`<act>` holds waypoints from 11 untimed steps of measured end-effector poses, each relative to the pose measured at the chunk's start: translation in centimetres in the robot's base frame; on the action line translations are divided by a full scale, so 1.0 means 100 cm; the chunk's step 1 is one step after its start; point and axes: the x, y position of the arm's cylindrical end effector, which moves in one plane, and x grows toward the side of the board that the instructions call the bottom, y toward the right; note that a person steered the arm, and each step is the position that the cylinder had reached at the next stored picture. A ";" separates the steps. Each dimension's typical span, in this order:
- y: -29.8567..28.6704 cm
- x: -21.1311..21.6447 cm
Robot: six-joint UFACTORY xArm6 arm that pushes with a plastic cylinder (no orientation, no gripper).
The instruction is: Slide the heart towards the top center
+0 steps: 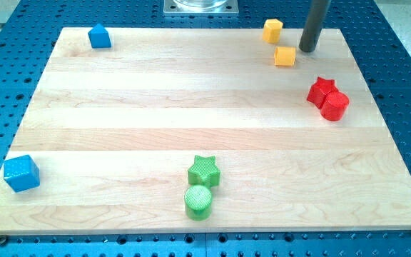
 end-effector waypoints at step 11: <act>-0.159 -0.030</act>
